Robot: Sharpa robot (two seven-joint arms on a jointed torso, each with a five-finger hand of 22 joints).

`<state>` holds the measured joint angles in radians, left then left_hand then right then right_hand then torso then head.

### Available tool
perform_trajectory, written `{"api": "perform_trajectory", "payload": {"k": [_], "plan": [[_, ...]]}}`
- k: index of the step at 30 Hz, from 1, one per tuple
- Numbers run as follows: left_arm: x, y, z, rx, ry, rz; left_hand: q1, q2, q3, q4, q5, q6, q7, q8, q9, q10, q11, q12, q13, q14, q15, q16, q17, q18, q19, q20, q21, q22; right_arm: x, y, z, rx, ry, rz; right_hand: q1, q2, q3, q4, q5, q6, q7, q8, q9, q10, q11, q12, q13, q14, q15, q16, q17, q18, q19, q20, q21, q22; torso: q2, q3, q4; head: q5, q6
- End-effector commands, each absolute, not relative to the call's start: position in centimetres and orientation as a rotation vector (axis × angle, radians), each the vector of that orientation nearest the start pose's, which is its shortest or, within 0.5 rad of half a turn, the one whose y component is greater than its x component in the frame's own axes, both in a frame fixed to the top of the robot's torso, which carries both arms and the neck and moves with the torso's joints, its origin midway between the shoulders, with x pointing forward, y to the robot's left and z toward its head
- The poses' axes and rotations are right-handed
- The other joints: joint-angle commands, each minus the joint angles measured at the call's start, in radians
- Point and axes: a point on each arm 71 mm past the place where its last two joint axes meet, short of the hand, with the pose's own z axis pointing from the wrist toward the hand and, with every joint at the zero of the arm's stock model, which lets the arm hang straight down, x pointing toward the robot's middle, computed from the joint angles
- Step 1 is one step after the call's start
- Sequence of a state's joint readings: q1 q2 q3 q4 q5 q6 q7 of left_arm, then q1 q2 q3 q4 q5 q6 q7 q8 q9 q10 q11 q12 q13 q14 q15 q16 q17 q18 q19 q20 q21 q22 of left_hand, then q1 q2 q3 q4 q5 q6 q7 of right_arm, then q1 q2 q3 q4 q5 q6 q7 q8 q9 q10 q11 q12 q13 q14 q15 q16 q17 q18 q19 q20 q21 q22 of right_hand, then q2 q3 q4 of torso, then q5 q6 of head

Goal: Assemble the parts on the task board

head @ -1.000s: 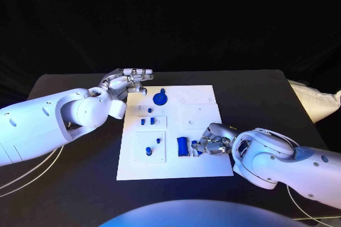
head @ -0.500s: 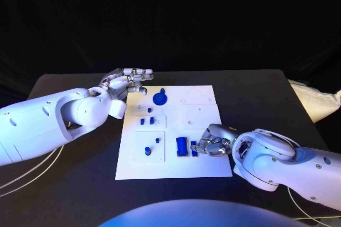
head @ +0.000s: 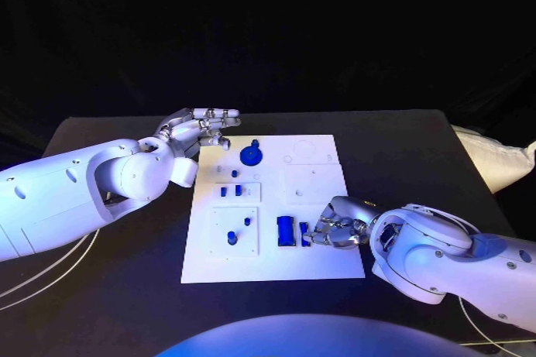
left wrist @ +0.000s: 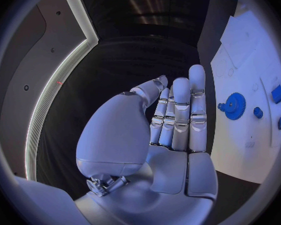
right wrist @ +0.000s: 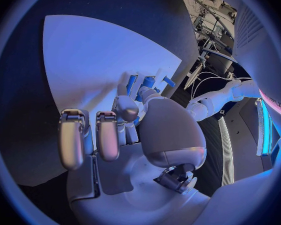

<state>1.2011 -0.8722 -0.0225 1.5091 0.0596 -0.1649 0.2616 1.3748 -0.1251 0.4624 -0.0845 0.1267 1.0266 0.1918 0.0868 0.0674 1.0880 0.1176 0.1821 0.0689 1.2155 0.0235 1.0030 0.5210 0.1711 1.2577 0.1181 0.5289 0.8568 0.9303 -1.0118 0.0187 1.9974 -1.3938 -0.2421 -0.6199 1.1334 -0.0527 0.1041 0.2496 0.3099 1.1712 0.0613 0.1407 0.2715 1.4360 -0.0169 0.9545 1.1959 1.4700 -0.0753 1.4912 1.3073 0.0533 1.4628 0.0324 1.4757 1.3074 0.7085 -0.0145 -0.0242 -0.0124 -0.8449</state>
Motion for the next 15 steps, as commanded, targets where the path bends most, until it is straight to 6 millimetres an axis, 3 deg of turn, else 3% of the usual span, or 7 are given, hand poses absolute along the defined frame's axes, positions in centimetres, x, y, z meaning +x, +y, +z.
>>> {"api": "perform_trajectory", "payload": {"k": [1,3,6,11,15], "plan": [[49.1,21.8,-18.0,-1.214,1.560,-1.626,0.001,0.009,-0.006,-0.002,-0.002,0.002,0.000,0.005,0.001,-0.008,0.000,0.003,0.000,-0.009,-0.001,0.004,-0.002,0.011,-0.007,-0.003,-0.004,-0.001,34.7,-17.2,-24.4,0.100,2.124,0.542,0.044,-0.001,-0.010,-0.027,-0.069,0.004,0.000,-0.006,0.002,0.001,0.000,-0.007,-0.002,0.079,-0.006,0.003,0.153,-0.013,0.021,-0.003,0.002,0.092,0.000,-0.0004,0.0001,-0.001,0.002],[49.1,21.7,-18.0,-1.214,1.561,-1.627,0.001,0.009,-0.006,-0.002,-0.002,0.002,0.000,0.005,0.001,-0.008,0.000,0.003,0.000,-0.009,-0.001,0.004,-0.002,0.011,-0.007,-0.003,-0.004,-0.001,34.8,-17.2,-24.4,0.100,2.125,0.542,0.068,0.003,-0.011,-0.043,-0.113,0.003,0.000,-0.007,0.003,0.000,0.001,-0.009,-0.003,0.078,-0.006,0.002,0.152,-0.013,0.020,-0.003,0.002,0.092,0.000,-0.0008,0.0007,-0.002,0.003],[49.1,21.7,-18.0,-1.213,1.562,-1.629,0.001,0.009,-0.006,-0.002,-0.002,0.002,0.000,0.005,0.001,-0.008,0.000,0.003,0.000,-0.009,-0.001,0.004,-0.002,0.011,-0.007,-0.003,-0.004,-0.001,35.1,-17.3,-24.5,0.129,2.101,0.545,0.084,0.007,-0.012,-0.054,-0.121,0.000,0.002,-0.010,0.002,-0.003,0.001,-0.014,-0.005,0.076,-0.005,-0.005,0.143,-0.012,0.018,-0.002,0.000,0.088,0.000,-0.0011,0.0009,-0.002,0.005],[49.1,21.8,-18.1,-1.212,1.558,-1.627,-0.001,0.009,-0.007,-0.001,-0.002,0.003,0.000,0.005,0.001,-0.009,0.000,0.004,0.000,-0.010,-0.001,0.005,-0.002,0.010,-0.007,-0.003,-0.004,-0.001,35.8,-18.1,-23.9,0.264,2.024,0.620,0.083,-0.007,-0.033,-0.052,-0.062,-0.035,0.017,-0.031,-0.006,-0.020,0.013,-0.031,-0.011,0.070,0.003,-0.027,0.113,-0.008,0.008,0.003,-0.011,0.071,-0.002,-0.0008,-0.0010,-0.002,0.010],[49.2,21.9,-18.4,-1.219,1.544,-1.620,-0.009,0.010,-0.012,0.004,-0.003,0.004,-0.002,0.007,0.001,-0.010,0.000,0.008,0.000,-0.013,0.000,0.005,-0.004,0.010,-0.009,-0.002,-0.006,-0.002,37.2,-18.9,-22.9,0.419,1.961,0.777,0.098,-0.010,-0.048,-0.053,-0.015,-0.061,0.029,-0.049,-0.013,-0.054,0.024,-0.106,-0.051,0.060,0.013,-0.060,0.071,0.000,-0.013,0.011,-0.034,0.034,-0.010,-0.0038,-0.0019,-0.007,0.019]]}}
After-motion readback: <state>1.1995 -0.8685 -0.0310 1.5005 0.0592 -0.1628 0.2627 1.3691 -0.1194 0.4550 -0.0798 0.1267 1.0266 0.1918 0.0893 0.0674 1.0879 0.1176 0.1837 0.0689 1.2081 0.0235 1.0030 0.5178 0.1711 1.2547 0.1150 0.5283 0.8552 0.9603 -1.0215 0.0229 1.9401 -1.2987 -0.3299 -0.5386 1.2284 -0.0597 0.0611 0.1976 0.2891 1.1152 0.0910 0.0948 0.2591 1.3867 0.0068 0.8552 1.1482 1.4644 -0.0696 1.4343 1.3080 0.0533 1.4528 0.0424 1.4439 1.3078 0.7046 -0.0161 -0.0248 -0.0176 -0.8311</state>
